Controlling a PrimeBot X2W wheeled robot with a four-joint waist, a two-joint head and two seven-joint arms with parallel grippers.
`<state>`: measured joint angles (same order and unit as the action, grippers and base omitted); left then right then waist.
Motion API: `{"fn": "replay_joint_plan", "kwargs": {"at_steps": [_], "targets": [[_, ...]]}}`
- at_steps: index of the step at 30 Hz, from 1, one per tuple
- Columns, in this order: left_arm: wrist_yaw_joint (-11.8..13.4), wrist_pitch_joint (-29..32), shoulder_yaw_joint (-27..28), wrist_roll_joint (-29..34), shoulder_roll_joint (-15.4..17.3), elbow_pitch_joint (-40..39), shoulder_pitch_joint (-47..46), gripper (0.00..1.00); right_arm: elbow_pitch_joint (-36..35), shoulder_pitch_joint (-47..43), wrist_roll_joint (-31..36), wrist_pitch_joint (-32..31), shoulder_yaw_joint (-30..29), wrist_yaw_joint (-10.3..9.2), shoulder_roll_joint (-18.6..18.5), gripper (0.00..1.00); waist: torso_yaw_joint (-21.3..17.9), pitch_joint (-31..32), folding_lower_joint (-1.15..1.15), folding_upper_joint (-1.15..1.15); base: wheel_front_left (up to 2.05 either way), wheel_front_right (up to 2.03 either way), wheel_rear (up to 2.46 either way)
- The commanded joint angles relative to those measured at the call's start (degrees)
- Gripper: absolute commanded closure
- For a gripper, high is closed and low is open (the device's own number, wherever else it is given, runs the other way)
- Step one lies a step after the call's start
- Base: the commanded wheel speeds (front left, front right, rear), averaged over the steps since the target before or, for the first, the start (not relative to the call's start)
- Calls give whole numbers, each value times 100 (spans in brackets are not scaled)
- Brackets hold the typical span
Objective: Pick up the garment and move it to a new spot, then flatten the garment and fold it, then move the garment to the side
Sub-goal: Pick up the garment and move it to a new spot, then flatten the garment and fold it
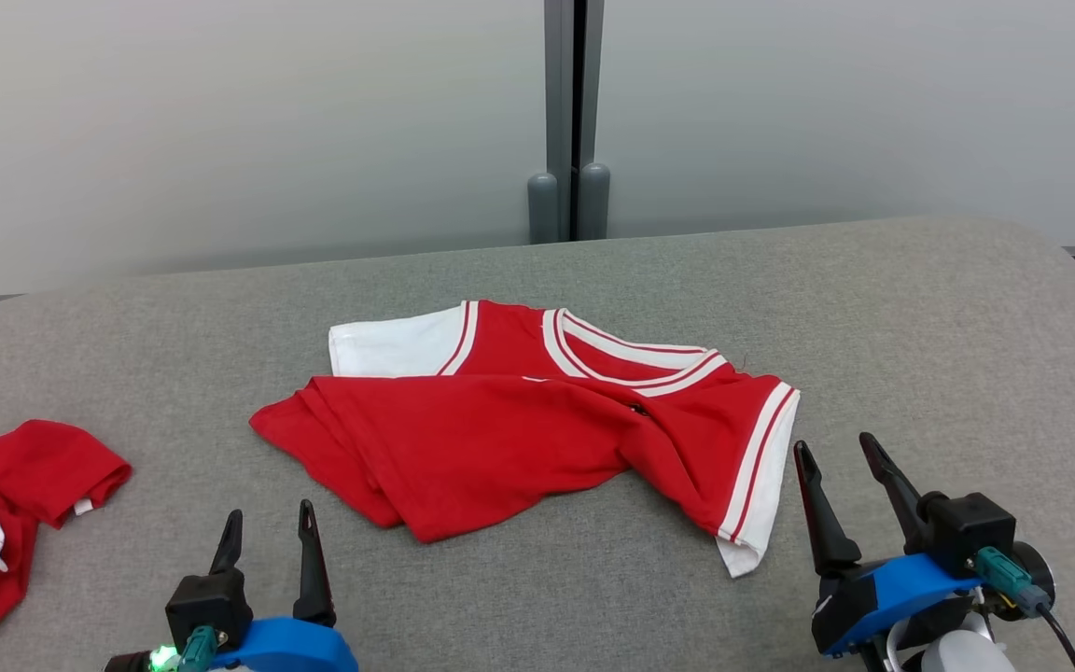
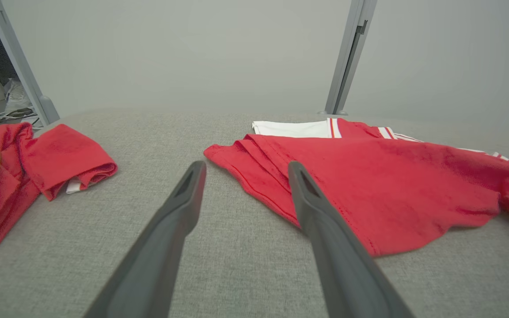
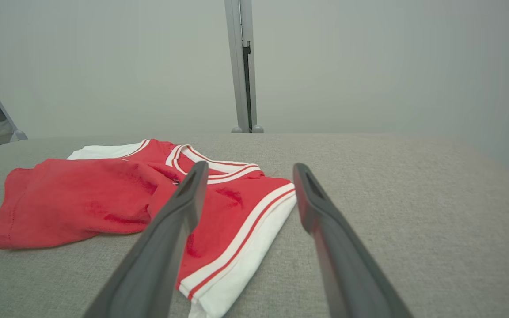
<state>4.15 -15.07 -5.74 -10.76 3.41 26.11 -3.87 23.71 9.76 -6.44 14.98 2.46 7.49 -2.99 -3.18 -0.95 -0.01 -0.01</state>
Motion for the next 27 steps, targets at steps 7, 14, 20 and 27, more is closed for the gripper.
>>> {"fn": "replay_joint_plan", "kwargs": {"at_steps": [7, 14, 20, 27], "targets": [[-160, -16, 59, 83, -54, -38, 108, 0, 7, -53, 66, 31, 10, 1, -10, 0, 46, -59, 1, 1, 0, 0, 0], [-504, -16, -564, -376, -51, 322, -135, 0, 29, 99, -7, 31, 156, 1, -44, 0, -191, -397, 1, 1, 0, 0, 0], [-463, -16, -997, -733, -51, 686, -505, 0, -20, 303, -60, 31, 179, 1, -129, 0, -472, -828, 1, 1, 0, 0, 0], [-155, -2, -980, -819, -49, 1066, -804, 0, -54, 435, -110, 31, 175, 1, -152, 0, -693, -1128, 1, 1, 0, 0, 0]]}}
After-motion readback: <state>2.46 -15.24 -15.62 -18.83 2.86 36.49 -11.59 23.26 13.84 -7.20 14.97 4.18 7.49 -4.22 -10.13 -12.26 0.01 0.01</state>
